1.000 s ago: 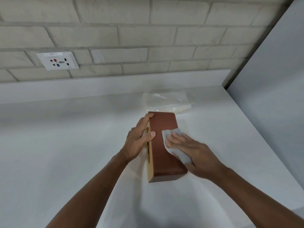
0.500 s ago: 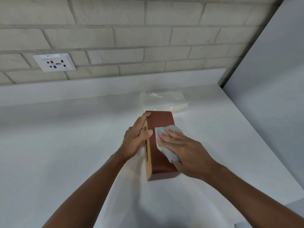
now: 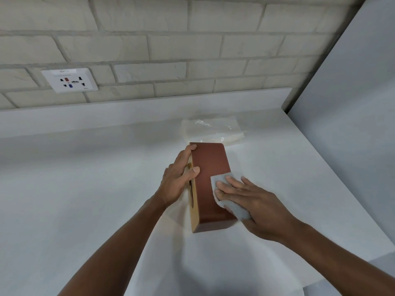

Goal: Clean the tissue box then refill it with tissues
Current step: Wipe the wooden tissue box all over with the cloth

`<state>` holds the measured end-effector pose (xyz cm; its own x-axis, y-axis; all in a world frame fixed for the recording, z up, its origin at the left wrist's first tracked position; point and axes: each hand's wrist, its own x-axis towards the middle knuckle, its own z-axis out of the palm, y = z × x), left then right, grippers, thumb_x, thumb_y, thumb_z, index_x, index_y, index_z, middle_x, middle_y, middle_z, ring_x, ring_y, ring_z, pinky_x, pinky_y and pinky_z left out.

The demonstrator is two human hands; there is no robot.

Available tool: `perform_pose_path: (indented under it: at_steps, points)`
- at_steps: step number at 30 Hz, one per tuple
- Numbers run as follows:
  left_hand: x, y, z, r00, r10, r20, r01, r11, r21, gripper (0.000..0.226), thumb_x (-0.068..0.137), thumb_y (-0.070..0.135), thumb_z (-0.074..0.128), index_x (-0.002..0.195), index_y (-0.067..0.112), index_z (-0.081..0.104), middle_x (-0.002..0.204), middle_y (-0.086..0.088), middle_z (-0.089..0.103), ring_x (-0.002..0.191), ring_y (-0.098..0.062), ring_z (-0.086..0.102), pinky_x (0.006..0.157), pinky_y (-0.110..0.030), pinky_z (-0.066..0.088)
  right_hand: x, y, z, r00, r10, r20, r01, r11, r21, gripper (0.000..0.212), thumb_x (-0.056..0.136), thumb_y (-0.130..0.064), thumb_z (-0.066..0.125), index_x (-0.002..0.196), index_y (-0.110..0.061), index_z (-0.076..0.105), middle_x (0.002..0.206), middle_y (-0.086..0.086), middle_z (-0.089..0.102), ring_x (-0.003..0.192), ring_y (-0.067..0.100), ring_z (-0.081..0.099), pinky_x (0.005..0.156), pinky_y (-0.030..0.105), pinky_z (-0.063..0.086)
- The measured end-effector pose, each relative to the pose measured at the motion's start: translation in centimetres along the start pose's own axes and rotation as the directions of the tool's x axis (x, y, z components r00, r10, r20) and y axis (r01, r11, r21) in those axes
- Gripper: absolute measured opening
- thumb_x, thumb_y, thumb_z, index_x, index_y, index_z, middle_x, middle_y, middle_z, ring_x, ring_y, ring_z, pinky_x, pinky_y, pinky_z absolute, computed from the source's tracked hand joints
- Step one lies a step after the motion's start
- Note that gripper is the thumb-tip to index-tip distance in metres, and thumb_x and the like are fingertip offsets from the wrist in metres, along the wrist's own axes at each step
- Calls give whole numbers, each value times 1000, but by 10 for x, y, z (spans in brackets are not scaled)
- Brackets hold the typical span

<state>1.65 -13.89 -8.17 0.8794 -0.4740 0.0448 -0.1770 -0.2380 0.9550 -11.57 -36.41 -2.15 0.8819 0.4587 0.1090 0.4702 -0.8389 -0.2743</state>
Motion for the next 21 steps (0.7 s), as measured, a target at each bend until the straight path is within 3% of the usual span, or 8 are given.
perform_pose_path:
  at_steps: [5,10,15,18,21]
  points:
    - [1,-2,0,1000,-6,5,6,1000,-2,63,93,59,49,154,51,33,157,14,47,129,-26,60,113,-65,38,44,-14,2,994,95,-60,-96,995,1,57,86,-28,37,140,-22,53,149,-8,46,144,8,28,117,31,29]
    - [0,-2,2,1000,-18,-1,18,1000,-19,63,95,57,49,155,49,34,158,15,45,137,-25,56,115,-65,37,6,-13,0,999,-14,-29,14,999,-33,58,86,-23,44,143,-25,48,151,-10,44,144,11,31,116,31,26]
    - [0,-1,1,1000,-20,-2,19,1000,-12,62,94,59,49,154,54,33,159,13,45,132,-27,59,114,-66,37,40,-13,3,995,85,-46,-86,996,-12,57,88,-27,39,145,-27,46,153,-12,39,146,6,23,117,35,32]
    - [-1,0,3,1000,-22,-12,22,1000,-15,61,93,58,49,153,55,35,157,13,47,122,-30,62,112,-67,38,13,-20,5,999,-30,-19,29,999,-15,61,87,-20,40,147,-17,42,156,-3,35,148,14,23,118,39,26]
    - [-1,0,3,999,-35,0,35,999,-22,62,94,57,49,154,54,33,156,10,48,124,-33,60,112,-69,37,-25,-20,14,980,-200,-17,197,974,-108,67,85,-11,51,150,-15,38,159,-1,29,148,21,24,118,44,27]
